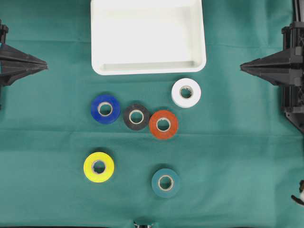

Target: Pick up the tape from a random location and place it into the white case.

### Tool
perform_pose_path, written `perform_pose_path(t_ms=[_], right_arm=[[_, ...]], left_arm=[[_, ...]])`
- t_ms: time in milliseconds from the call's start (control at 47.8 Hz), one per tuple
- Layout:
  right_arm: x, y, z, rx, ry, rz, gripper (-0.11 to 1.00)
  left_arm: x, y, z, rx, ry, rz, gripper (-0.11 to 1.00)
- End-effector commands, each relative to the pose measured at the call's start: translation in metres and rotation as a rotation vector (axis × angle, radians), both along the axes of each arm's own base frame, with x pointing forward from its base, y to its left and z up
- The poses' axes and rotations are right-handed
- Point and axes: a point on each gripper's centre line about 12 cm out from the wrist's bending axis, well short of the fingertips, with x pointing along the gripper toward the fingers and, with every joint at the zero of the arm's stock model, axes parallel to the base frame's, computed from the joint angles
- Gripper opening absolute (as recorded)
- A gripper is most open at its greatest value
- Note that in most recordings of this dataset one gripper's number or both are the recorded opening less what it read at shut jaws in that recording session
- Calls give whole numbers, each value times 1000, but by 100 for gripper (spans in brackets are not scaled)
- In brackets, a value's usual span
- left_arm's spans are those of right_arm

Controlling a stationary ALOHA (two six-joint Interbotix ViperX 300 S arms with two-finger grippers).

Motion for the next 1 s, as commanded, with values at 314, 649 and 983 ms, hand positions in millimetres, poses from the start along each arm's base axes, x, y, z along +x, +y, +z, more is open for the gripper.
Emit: perform_pose_path(t_ms=[314, 649, 983], right_arm=[[5, -1, 3, 6, 63, -5, 0], [5, -1, 5, 10, 87, -5, 3], [7, -6, 2, 42, 120, -28, 89]], left_arm=[[3, -1, 1, -1, 72, -4, 1], [3, -1, 3, -5, 64, -4, 14], [3, -1, -1, -5, 94, -4, 98]])
